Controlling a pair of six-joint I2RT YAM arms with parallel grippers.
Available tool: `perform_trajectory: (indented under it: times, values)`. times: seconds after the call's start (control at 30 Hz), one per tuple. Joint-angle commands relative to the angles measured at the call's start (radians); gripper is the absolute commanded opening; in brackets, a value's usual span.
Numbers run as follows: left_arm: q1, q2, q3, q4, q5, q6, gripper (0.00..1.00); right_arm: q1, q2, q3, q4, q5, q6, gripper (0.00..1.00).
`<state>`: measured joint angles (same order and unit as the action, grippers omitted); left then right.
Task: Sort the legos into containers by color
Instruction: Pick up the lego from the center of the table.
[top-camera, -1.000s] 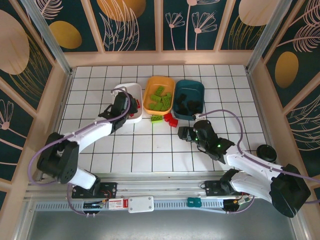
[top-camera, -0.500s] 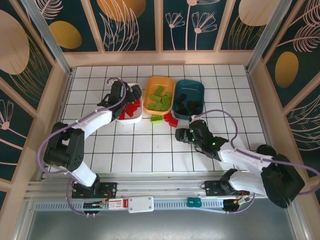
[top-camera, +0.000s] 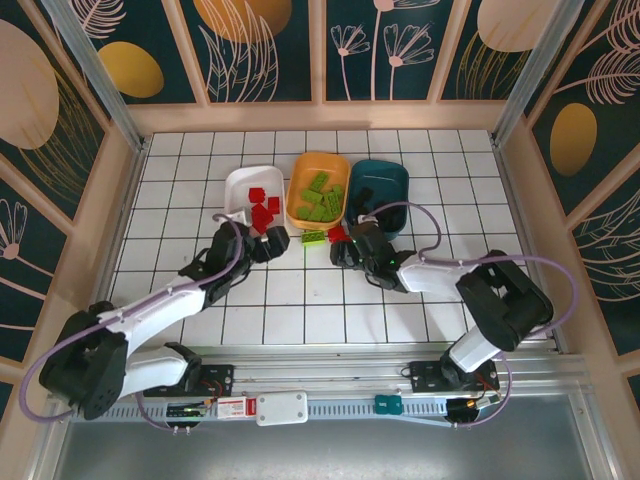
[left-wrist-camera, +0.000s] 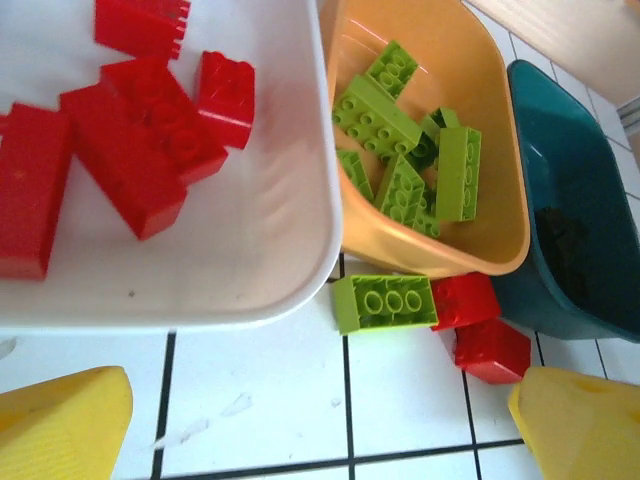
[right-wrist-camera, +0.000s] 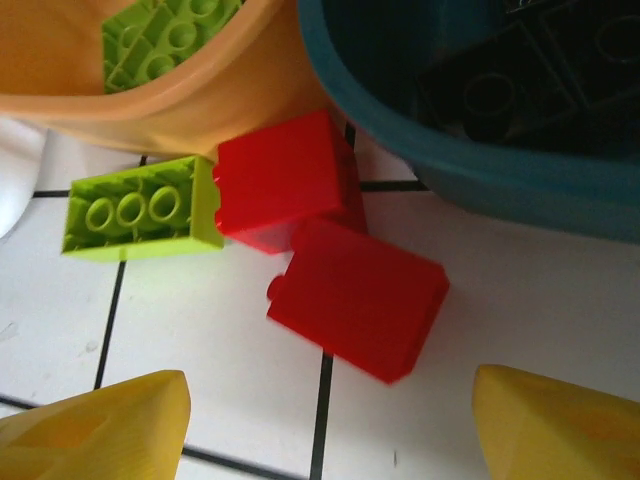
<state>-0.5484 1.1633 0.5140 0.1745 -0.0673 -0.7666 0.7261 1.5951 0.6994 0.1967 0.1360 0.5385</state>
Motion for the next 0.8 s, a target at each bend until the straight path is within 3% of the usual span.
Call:
perform_trajectory:
  times: [0.0, 0.2, 0.37, 0.5, 0.67, 0.77]
  values:
    - [-0.002, -0.095, -0.056, 0.019, -0.002, -0.044, 0.98, -0.011, 0.076, 0.069, 0.001, 0.064, 0.027, 0.75]
    - [-0.002, -0.181, -0.112, -0.022, -0.019, -0.069, 0.99, -0.025, 0.147, 0.102, -0.009, 0.105, 0.062, 0.67]
    - [-0.002, -0.239, -0.141, -0.056, -0.048, -0.072, 0.99, -0.021, 0.106, 0.054, 0.018, 0.076, 0.036, 0.47]
    - [-0.002, -0.247, -0.150, -0.095, -0.087, -0.071, 0.99, 0.010, -0.024, -0.033, 0.031, 0.029, 0.001, 0.32]
    - [-0.002, -0.260, -0.180, -0.113, -0.125, -0.079, 0.99, 0.070, -0.174, -0.017, -0.008, -0.139, -0.093, 0.31]
    - [-0.003, -0.268, -0.193, -0.122, -0.139, -0.089, 0.99, 0.100, -0.140, 0.105, -0.044, -0.200, -0.145, 0.31]
